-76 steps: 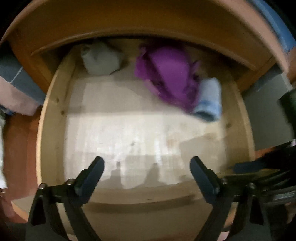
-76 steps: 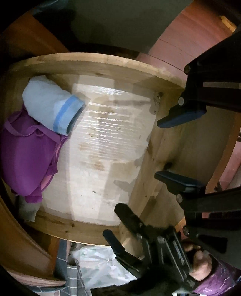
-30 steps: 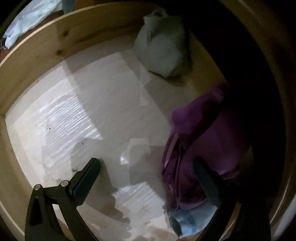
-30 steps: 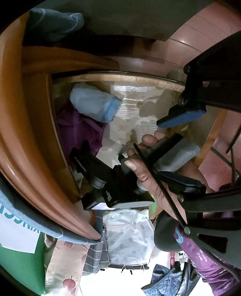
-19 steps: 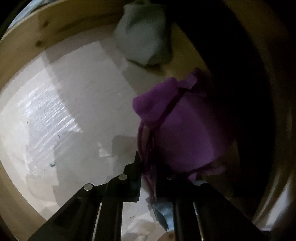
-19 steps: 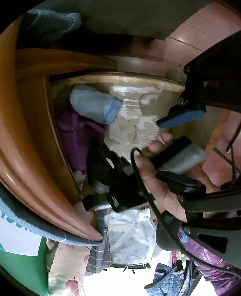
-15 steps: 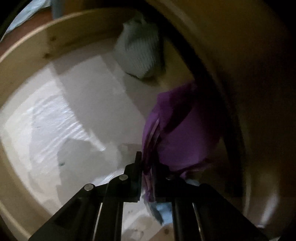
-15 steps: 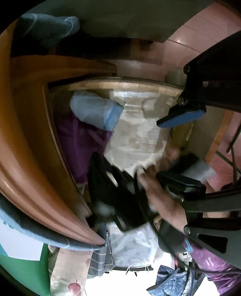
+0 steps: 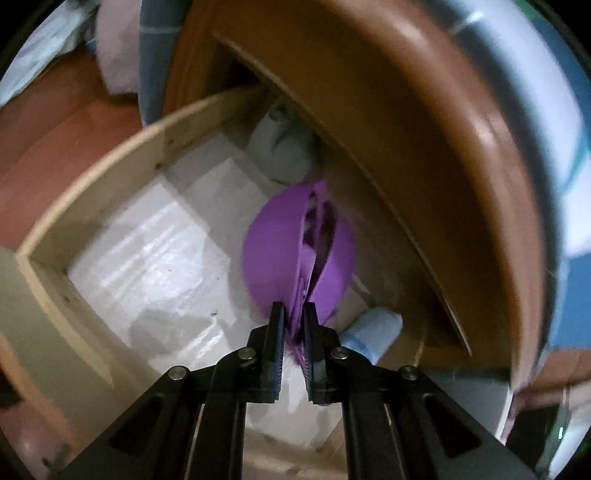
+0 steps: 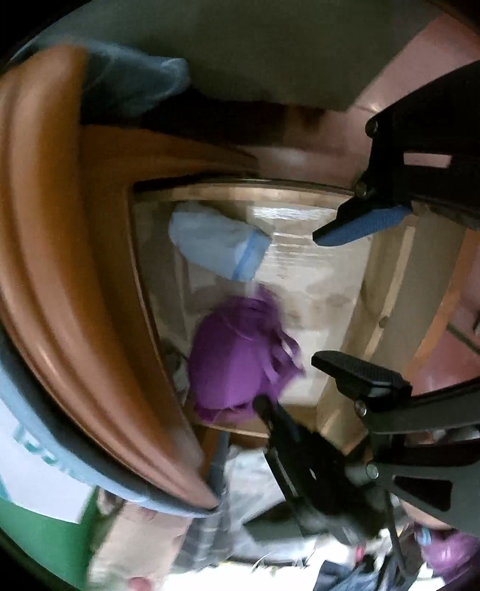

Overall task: Take underwear out of drawer
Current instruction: 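Lift the purple bra with the left tool while the right tool reaches toward the light blue cloth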

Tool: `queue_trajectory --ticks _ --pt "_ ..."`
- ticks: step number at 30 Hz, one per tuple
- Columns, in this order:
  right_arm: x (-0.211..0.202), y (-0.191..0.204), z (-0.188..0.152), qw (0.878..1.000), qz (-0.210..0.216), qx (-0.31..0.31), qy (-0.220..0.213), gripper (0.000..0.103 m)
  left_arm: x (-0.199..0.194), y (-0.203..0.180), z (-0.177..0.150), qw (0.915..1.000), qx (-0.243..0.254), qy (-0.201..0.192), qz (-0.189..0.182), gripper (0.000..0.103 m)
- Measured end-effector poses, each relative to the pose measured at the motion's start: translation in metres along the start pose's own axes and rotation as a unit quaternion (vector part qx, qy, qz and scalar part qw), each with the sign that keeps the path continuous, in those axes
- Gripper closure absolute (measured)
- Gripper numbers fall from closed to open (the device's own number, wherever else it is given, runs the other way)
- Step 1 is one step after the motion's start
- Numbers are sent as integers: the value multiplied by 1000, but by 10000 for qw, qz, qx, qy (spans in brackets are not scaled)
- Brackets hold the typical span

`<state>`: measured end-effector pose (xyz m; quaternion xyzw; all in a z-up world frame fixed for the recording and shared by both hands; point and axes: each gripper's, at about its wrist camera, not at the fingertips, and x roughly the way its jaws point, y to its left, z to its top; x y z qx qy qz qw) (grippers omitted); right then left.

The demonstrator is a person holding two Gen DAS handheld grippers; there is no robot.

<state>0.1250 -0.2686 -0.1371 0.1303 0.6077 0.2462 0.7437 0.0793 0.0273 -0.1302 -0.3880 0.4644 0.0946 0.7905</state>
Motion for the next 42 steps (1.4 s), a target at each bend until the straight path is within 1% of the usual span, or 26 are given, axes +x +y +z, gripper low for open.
queue_trajectory --ticks 2,5,7,8,10,11,14,16,17,18,19,20,21,22,23,25,27,29,31,32,33,34,35,38,40,42 --pt "4 14 -2 9989 -348 -317 -31 43 -7 6 -3 9998 216 5 -27 95" --pt "8 23 -3 9961 -712 -523 -60 43 -24 25 -3 9985 536 -7 -66 95" --pt "12 21 -1 9962 -761 -424 -7 43 -26 20 -3 9969 776 -117 -102 98" --pt "16 20 0 9959 -824 -360 50 43 -35 13 -12 9948 993 -203 -137 99" --pt "23 20 1 9948 -962 -297 133 43 -49 7 -12 9896 1383 -339 -198 99" --pt "28 21 3 9941 -1035 -266 188 43 -49 9 -6 9881 1485 -323 -235 99" --pt "39 22 4 9925 -1174 -139 316 43 -38 6 0 9864 1613 -127 -272 99" --pt "45 23 7 9918 -1229 -79 351 43 -30 11 3 9876 1549 28 -240 99" --pt "47 25 8 9918 -1222 -98 359 43 -27 14 5 9881 1517 99 -229 97" --pt "47 28 8 9918 -1222 -131 338 43 -25 16 7 9877 1544 173 -178 92" --pt "47 29 8 9919 -1226 -151 310 43 -17 18 10 9872 1533 424 -130 78" --pt "46 30 8 9921 -1213 -144 272 43 -11 15 14 9856 1589 550 -154 75" --pt "45 29 8 9926 -1183 -116 250 43 -7 14 16 9844 1652 601 -108 67" --pt "45 28 9 9931 -1147 -79 229 43 -1 11 20 9830 1697 700 -76 47" --pt "44 26 9 9934 -1123 -49 222 43 6 8 24 9819 1693 843 -89 37" --pt "43 22 8 9933 -1133 -8 235 43 17 5 28 9801 1624 1132 -135 31" --pt "45 17 8 9929 -1156 60 272 43 27 5 29 9785 1615 1282 -91 26" --pt "47 12 9 9929 -1143 105 326 43 38 5 28 9767 1612 1416 85 27" --pt "51 11 11 9919 -1212 106 355 43 45 4 25 9736 1661 1562 -131 29" --pt "54 12 11 9914 -1242 108 392 43 47 4 23 9722 1715 1585 -163 43" --pt "56 12 12 9912 -1254 122 407 43 48 5 23 9719 1765 1551 -156 52" --pt "59 13 13 9906 -1295 133 414 43 45 5 22 9713 1851 1480 -224 64" --pt "63 15 15 9897 -1361 152 412 43 43 4 22 9702 1962 1408 -176 72" --pt "68 14 19 9864 -1557 357 376 43 27 -2 21 9676 2269 1104 -116 77" --pt "75 14 19 9862 -1523 520 394 43 15 -1 23 9677 2296 1026 -190 77" --pt "78 16 17 9828 -1677 731 252 43 5 0 25 9670 2336 985 -258 77"
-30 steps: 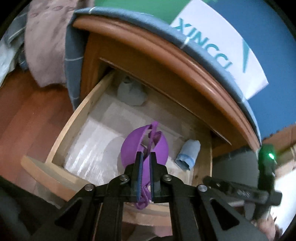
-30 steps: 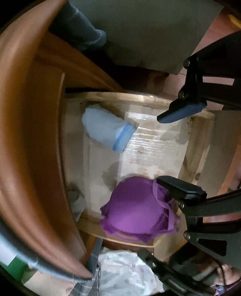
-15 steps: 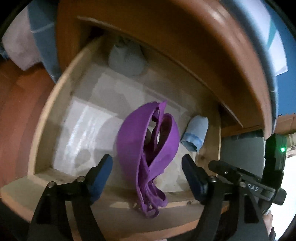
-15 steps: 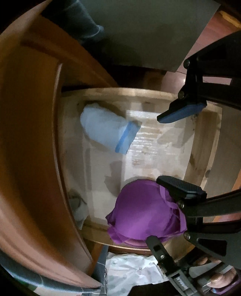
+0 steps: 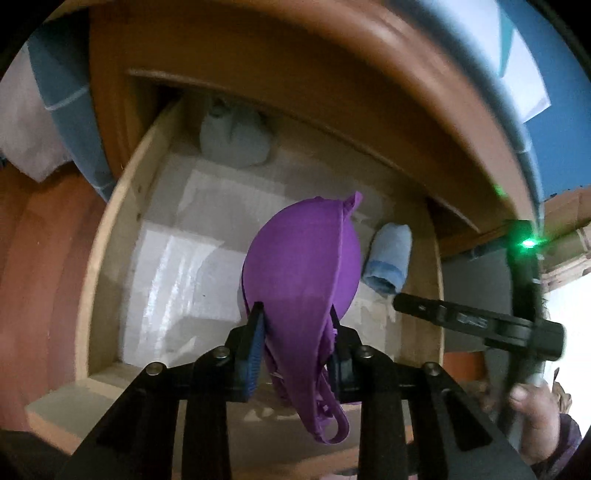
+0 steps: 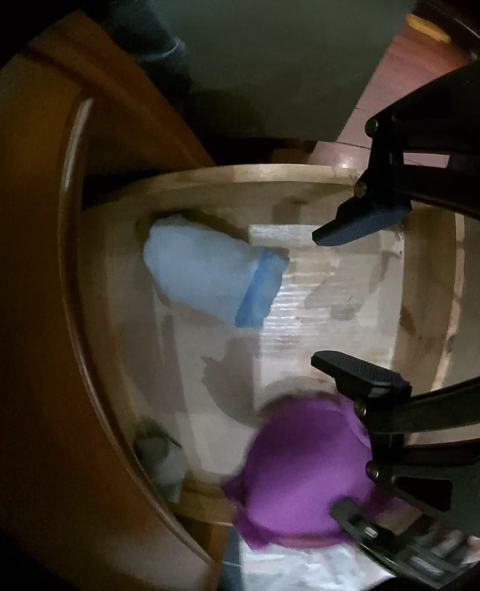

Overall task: Take underwear out of drawer
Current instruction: 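Lift the purple bra with the left tool while the right tool reaches toward the light blue cloth, then grasp the light blue cloth in the drawer with the right tool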

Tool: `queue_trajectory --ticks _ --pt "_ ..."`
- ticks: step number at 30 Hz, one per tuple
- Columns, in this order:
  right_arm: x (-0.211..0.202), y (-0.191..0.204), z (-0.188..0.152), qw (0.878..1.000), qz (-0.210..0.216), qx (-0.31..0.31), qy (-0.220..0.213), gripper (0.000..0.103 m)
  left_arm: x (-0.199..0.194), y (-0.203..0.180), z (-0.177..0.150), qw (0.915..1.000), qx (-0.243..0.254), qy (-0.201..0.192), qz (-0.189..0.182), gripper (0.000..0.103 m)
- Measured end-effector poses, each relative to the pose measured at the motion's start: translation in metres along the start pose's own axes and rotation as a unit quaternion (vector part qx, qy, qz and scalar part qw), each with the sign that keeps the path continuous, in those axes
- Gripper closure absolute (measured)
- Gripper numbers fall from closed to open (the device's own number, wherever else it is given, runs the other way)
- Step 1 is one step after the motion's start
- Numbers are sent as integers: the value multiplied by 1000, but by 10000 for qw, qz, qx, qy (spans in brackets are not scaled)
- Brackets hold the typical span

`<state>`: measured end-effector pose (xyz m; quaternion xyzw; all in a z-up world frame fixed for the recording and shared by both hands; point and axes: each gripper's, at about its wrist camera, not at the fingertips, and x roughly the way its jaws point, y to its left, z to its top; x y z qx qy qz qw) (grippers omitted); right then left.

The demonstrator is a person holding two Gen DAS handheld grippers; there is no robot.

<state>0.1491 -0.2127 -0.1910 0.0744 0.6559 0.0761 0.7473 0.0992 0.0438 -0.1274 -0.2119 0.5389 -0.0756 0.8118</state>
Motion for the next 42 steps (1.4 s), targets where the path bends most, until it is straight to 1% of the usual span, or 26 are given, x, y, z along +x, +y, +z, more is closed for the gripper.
queue_trajectory --ticks 1,4,6,9,12,14,16,17,18,19,20,22,24,25,26,27,28,29,30,31,33,34,35,38,40,42 --pt "1 0 -1 9999 -71 107 -69 43 -5 1 0 10000 32 2 -42 77" --pt "7 0 -4 9978 -40 649 -153 43 -23 2 -3 9997 138 -15 -185 77" --pt "7 1 -5 9950 -292 918 -262 43 -36 3 -4 9994 238 -81 -240 77" --pt "8 4 -7 9917 -310 1203 -321 43 -49 6 -4 9989 320 -176 -297 77" --pt "6 5 -11 9872 -672 1374 -442 43 -60 15 -4 9984 273 -272 -416 77" --pt "7 7 -13 9850 -511 1593 -428 43 -64 18 -4 9980 280 -323 -468 77" --pt "10 11 -14 9850 -406 1646 -305 43 -67 23 -5 9976 258 -347 -548 77" --pt "11 14 -14 9879 -352 1496 -227 43 -71 26 -5 9972 239 -380 -597 77" --pt "11 21 -13 9924 -445 1142 -130 43 -75 29 -6 9967 231 -433 -640 77" --pt "12 28 -12 9946 -732 741 -10 43 -76 30 -6 9964 251 -466 -659 76" --pt "14 42 -12 9924 -1214 53 213 43 -79 31 -6 9961 278 -500 -672 76" --pt "15 63 -17 9794 -1779 -892 356 43 -84 33 -7 9954 296 -569 -711 76" --pt "13 85 -25 9592 -2222 -1734 232 43 -88 36 -8 9945 295 -634 -774 76" --pt "15 93 -27 9485 -2416 -2041 173 43 -90 37 -7 9943 287 -652 -791 76" --pt "20 103 -30 9330 -2687 -2390 163 43 -90 37 -8 9942 284 -663 -802 76" --pt "26 112 -33 9133 -2983 -2772 74 43 -91 37 -8 9940 297 -667 -813 76" --pt "34 123 -39 8888 -3272 -3209 -32 43 -92 37 -8 9940 322 -664 -810 76" --pt "46 135 -49 8521 -3602 -3798 -18 43 -92 36 -9 9939 335 -670 -803 76" --pt "55 143 -59 8224 -3799 -4234 37 43 -94 36 -10 9939 351 -688 -793 76" --pt "64 149 -69 7843 -4031 -4716 56 42 -94 36 -10 9938 374 -705 -774 76" --pt "72 155 -82 7041 -4434 -5545 -116 39 -94 35 -9 9938 388 -712 -757 75" --pt "72 154 -84 6828 -4456 -5790 -92 39 -94 34 -8 9940 364 -709 -754 75" --pt "71 152 -82 6692 -4462 -5942 -61 38 -93 34 -8 9940 358 -708 -749 75" --pt "68 146 -65 6386 -4567 -6191 -172 38 -92 32 -8 9942 366 -700 -734 74" --pt "74 139 -60 6228 -4456 -6431 34 38 -91 31 -9 9942 387 -695 -728 74" --pt "84 135 -72 5866 -4239 -6898 189 35 -91 29 -9 9943 424 -700 -678 74"
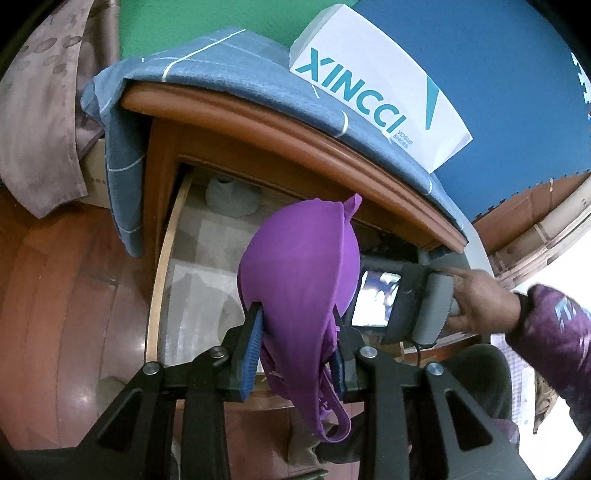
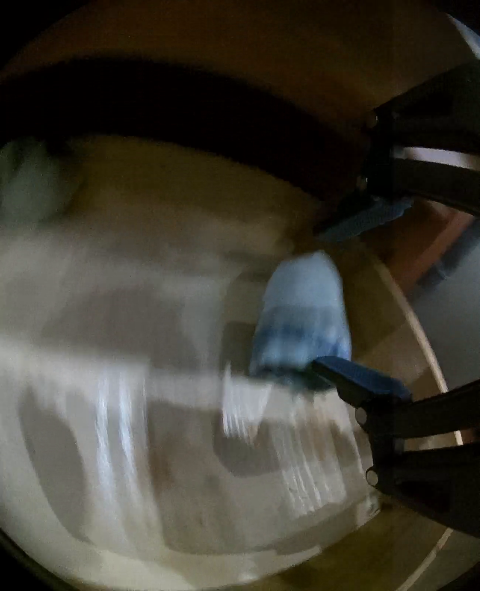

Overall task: Take underwear out of drawer
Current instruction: 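Grasp the light blue cloth in the drawer with the right tool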

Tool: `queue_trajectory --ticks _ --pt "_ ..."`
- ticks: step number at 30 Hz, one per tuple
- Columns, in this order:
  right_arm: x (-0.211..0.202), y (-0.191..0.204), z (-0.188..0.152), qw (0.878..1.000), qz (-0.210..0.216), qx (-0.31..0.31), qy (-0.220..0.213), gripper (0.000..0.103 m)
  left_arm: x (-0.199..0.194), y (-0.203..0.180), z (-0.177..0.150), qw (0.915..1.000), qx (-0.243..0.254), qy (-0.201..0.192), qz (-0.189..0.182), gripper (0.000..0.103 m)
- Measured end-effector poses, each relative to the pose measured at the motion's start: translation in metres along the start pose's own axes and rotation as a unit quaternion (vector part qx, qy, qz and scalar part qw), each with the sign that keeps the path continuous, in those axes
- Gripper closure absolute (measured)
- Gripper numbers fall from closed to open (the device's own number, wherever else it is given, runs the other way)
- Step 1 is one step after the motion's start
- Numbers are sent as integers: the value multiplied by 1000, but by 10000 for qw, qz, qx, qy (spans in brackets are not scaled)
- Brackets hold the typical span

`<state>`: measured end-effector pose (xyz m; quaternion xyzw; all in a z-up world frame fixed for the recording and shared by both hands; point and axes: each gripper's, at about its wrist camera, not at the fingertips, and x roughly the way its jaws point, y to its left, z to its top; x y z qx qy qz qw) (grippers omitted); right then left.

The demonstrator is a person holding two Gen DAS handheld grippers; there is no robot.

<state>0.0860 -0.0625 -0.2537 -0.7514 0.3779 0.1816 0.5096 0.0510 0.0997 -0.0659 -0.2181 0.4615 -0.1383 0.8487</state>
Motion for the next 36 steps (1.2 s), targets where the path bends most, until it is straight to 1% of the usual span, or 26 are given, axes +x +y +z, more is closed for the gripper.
queue_trajectory --ticks 1,2,3,4,5,6,10,11,13,15,16,17,18,19,20,21,23,25,27,29,33,34,36 --pt "2 4 2 9998 103 -187 -34 35 0 -1 0 10000 13 -3 17 74" --pt "5 6 4 9987 367 -350 -47 33 0 -1 0 10000 14 -4 25 74" --pt "8 6 5 9982 407 -435 -54 25 1 -1 0 10000 14 2 38 74" --pt "11 5 5 9980 377 -495 -65 24 2 -1 0 10000 13 13 55 73" --pt "14 2 7 9978 406 -523 -66 20 2 0 0 10000 2 19 54 73" --pt "14 -3 8 9975 463 -528 -118 19 3 0 0 10000 -2 26 54 73" --pt "12 -14 8 9939 745 -757 -304 21 6 -3 0 9999 55 60 73 73" --pt "11 -16 8 9929 755 -839 -372 21 7 -4 0 9999 72 67 57 73" --pt "8 -20 9 9927 775 -846 -366 22 8 -5 0 9999 92 84 55 73" --pt "15 -26 6 9918 997 -782 -190 23 8 -5 0 9999 94 80 42 73" --pt "15 -27 5 9915 1048 -769 -108 25 7 -5 0 9999 99 65 49 73" --pt "17 -31 6 9913 1036 -807 -92 28 6 -5 0 9999 87 61 42 73" --pt "22 -37 7 9913 1031 -810 -96 35 6 -4 0 10000 70 64 26 73" --pt "19 -42 9 9914 1049 -773 -95 39 7 -4 0 10000 67 66 23 73" --pt "18 -50 10 9920 1056 -679 -105 55 6 -4 0 10000 71 63 26 73" --pt "19 -60 12 9928 1056 -550 -102 62 6 -4 0 9999 77 61 22 73" --pt "19 -75 13 9917 1240 -318 -120 64 5 -4 0 10000 71 45 1 72" --pt "17 -77 14 9934 1113 -253 -130 65 4 -5 0 10000 91 20 -4 72" --pt "10 -74 12 9954 910 -234 -208 70 2 -5 0 9999 107 1 0 72" --pt "2 -74 10 9963 805 -152 -279 72 1 -6 1 9999 100 -30 -17 72" --pt "-27 -79 -5 9953 767 178 -567 74 -2 -7 3 9999 95 -83 -21 71" --pt "-31 -75 -8 9947 753 296 -636 74 -3 -7 4 9999 98 -88 -23 71" --pt "-51 -90 -8 9902 811 722 -879 74 -5 -9 4 9998 136 -120 -20 71"
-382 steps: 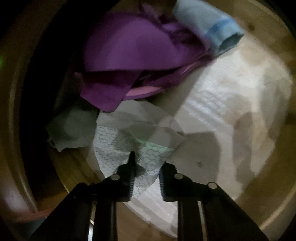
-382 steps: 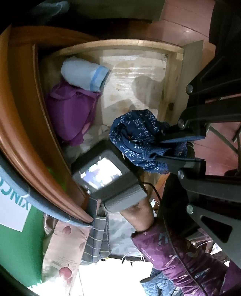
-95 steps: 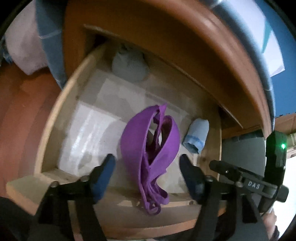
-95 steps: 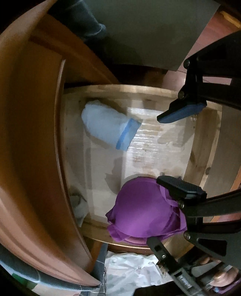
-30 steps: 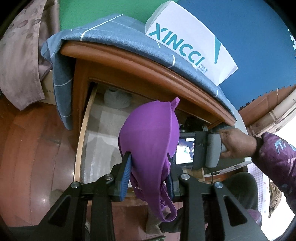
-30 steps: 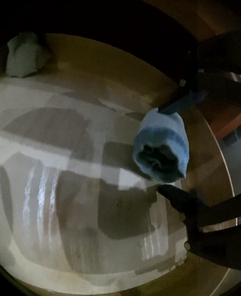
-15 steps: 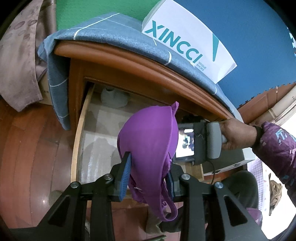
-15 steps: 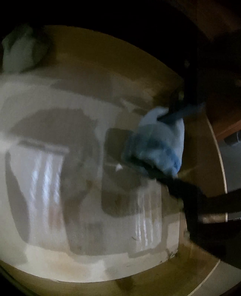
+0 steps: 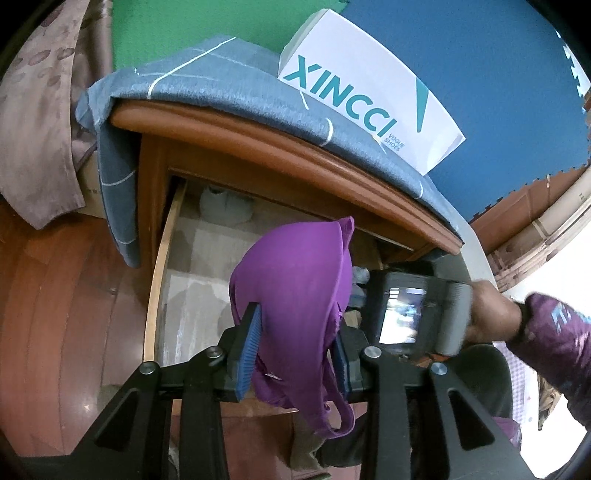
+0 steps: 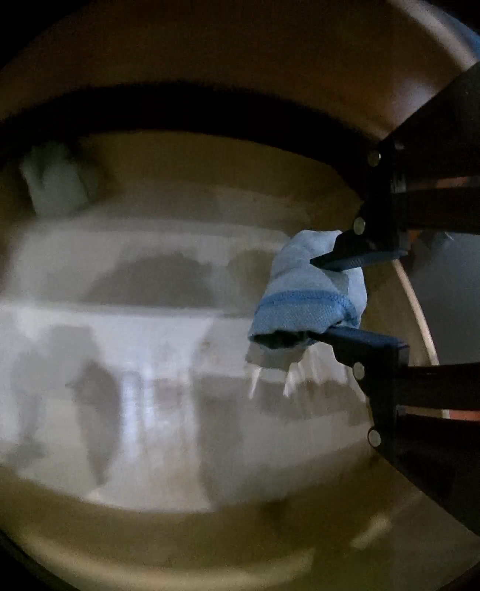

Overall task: Take underwear out of drawer
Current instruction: 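Grasp the light blue cloth in the drawer with the right tool, then lift the light blue cloth with the right tool while the left tool holds the purple bra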

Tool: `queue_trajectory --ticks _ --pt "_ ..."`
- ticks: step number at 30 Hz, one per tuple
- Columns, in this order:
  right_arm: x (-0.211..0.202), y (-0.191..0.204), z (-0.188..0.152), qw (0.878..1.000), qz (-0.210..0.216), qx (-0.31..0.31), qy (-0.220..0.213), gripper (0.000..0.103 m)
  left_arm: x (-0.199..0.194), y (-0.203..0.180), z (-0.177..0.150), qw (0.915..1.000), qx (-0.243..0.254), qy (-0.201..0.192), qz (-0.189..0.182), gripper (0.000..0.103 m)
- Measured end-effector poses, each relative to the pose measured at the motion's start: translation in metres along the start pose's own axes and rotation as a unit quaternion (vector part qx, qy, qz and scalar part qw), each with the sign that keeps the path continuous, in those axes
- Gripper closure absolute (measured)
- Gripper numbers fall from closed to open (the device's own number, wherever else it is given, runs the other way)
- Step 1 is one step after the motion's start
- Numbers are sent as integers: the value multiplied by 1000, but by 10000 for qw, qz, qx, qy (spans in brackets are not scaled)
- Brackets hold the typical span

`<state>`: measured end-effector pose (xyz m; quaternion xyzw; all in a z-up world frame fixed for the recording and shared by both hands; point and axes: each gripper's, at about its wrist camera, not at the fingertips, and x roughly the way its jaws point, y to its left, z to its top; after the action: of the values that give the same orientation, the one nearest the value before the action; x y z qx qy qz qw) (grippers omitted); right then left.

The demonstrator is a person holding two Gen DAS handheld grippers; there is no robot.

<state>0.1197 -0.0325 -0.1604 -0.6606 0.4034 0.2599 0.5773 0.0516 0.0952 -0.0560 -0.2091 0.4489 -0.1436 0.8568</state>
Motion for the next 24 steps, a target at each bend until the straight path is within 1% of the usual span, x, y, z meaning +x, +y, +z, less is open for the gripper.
queue_trajectory --ticks 2,4,7,8,9,10,13,14,15,16,18,19,20,21,22,23,24 --pt "-26 -10 -6 9984 123 506 -216 74 -2 -1 0 10000 20 -29 6 71" --pt "-47 -23 -8 9935 351 994 -431 74 -4 -3 1 10000 32 -52 4 71" --pt "-72 -37 -27 9756 898 1844 -780 74 -7 -6 2 9999 73 -110 5 71" --pt "-83 -48 -31 9637 1155 2214 -947 74 -9 -8 3 9998 104 -152 -1 71" --pt "-87 -53 -39 9549 1310 2452 -1040 74 -12 -12 3 9997 149 -202 -11 74" --pt "-97 -64 -45 9413 1511 2776 -1189 74 -15 -14 3 9995 179 -248 -16 76" --pt "-116 -66 -71 9059 1896 3443 -1575 74 -25 -26 6 9981 389 -475 47 76" --pt "-120 -74 -79 8903 2033 3715 -1676 74 -26 -29 6 9978 429 -489 103 76" --pt "-121 -78 -85 8806 2108 3877 -1727 74 -26 -30 6 9979 428 -469 105 76" --pt "-122 -83 -92 8668 2215 4092 -1795 74 -23 -30 6 9983 400 -406 95 76" --pt "-122 -82 -111 8498 2364 4318 -1881 74 -17 -28 4 9987 399 -273 163 76" --pt "-117 -77 -122 8406 2435 4432 -1940 74 -15 -26 4 9988 398 -186 201 73" --pt "-121 -75 -128 8358 2469 4485 -1982 74 -7 -24 4 9989 381 21 274 59" --pt "-123 -72 -133 8293 2523 4543 -2054 74 -3 -23 4 9987 370 139 328 48" --pt "-121 -73 -138 8249 2555 4587 -2093 74 4 -22 5 9979 350 302 451 24" --pt "-121 -72 -139 8209 2561 4639 -2132 74 12 -20 5 9965 364 434 615 16" --pt "-115 -65 -145 8183 2563 4669 -2161 74 19 -19 6 9950 455 503 729 16"
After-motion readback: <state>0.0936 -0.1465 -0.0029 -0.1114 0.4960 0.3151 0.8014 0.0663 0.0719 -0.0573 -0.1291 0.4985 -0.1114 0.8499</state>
